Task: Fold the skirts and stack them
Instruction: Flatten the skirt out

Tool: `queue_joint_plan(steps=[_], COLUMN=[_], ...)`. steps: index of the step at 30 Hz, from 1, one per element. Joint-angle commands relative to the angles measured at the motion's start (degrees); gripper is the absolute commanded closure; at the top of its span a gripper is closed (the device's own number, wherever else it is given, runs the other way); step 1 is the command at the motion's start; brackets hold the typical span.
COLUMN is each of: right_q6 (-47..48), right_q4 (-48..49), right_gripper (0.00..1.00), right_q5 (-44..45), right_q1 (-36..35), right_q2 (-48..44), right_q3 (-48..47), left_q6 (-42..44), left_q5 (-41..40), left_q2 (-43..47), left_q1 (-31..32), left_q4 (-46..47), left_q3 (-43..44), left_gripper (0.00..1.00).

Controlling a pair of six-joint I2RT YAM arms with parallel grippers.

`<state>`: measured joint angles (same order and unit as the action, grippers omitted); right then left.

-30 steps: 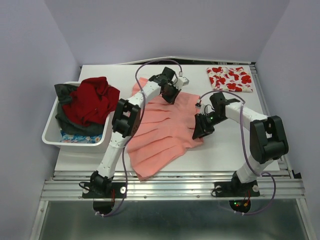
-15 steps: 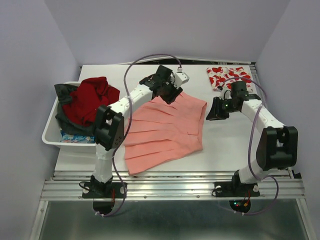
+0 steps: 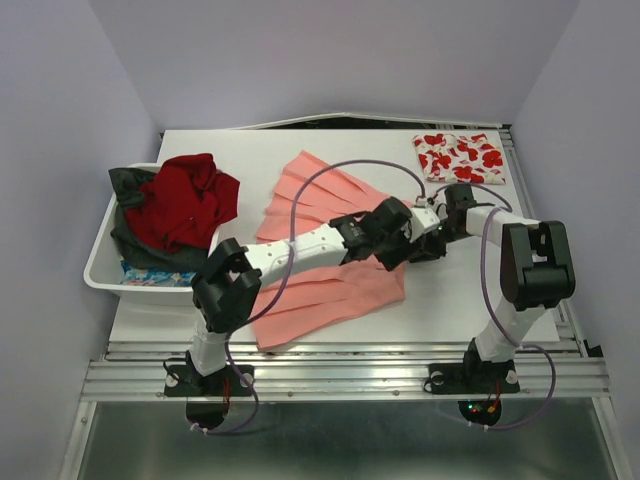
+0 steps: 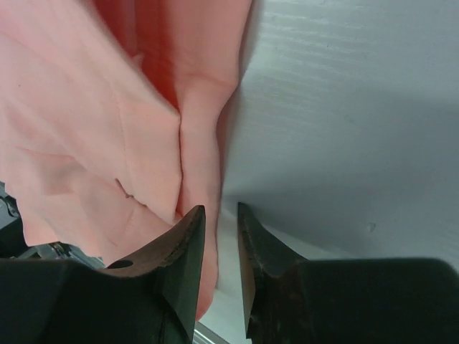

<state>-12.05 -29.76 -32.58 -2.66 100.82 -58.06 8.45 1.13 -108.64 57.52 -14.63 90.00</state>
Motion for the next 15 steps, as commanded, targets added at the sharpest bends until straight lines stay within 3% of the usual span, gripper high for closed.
queue_joint_plan(steps=[1,5,8,12,15], right_q6=[-0.78,-1.13,-1.13,-1.22,-1.22], right_q4=[4.09,4.71,4.62,4.62,4.62], right_gripper=[0.70,0.70,0.74,0.80,0.87], right_q5=[-0.21,-1.26,-1.78,-1.88,-1.52], right_q1=[-0.24,-0.24,-0.24,-0.24,-0.24], right_q2=[3.24,6.23,8.34,10.10,10.80], right_q3=[0.14,-0.12,-0.38,-0.65,-1.00], left_q6=[-2.56,-2.03,-0.98,1.74,5.17], left_q5=[-1.48,-2.79,-2.19,1.77,2.30], left_q2=[-0.52,-1.57,-4.12,-3.78,-1.58], left_q1=[3.47,7.34,8.93,10.33,11.83], left_q4=[-0.22,-0.83,-4.07,-5.49,-5.84], left_q3=[-2.54,-5.27,-4.57,-7.71,-11.58], left_gripper=[0.36,0.34,0.42,0.73,0.86])
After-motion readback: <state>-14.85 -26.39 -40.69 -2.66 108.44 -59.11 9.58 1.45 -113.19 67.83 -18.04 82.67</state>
